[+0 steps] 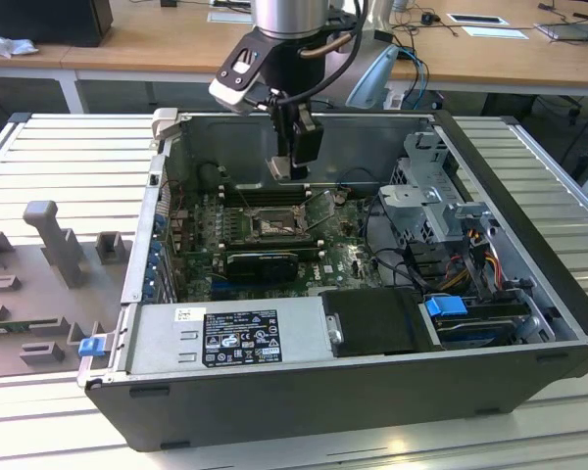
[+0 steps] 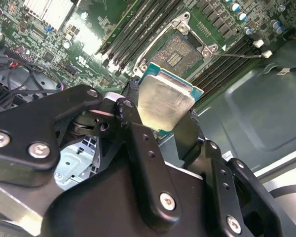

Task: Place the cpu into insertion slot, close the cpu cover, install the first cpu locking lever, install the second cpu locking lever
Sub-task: 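Place the cpu into insertion slot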

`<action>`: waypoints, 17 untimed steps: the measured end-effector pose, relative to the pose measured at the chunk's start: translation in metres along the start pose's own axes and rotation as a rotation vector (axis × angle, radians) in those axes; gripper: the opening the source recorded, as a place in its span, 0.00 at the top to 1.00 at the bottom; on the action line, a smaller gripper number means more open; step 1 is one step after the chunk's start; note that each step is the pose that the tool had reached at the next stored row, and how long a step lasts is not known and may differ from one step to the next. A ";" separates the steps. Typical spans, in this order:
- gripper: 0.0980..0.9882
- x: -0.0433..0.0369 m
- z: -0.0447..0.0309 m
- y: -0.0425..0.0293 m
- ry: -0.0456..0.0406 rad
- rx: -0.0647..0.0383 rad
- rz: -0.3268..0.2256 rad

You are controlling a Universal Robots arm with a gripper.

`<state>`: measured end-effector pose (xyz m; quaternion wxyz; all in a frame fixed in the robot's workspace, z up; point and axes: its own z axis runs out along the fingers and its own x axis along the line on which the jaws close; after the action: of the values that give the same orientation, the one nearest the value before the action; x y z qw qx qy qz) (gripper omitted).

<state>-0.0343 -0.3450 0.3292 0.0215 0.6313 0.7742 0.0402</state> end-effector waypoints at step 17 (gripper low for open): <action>0.52 -0.0002 0.0096 -0.0009 -0.0003 0.000 0.003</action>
<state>-0.0343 -0.3450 0.3196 0.0216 0.6324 0.7733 0.0401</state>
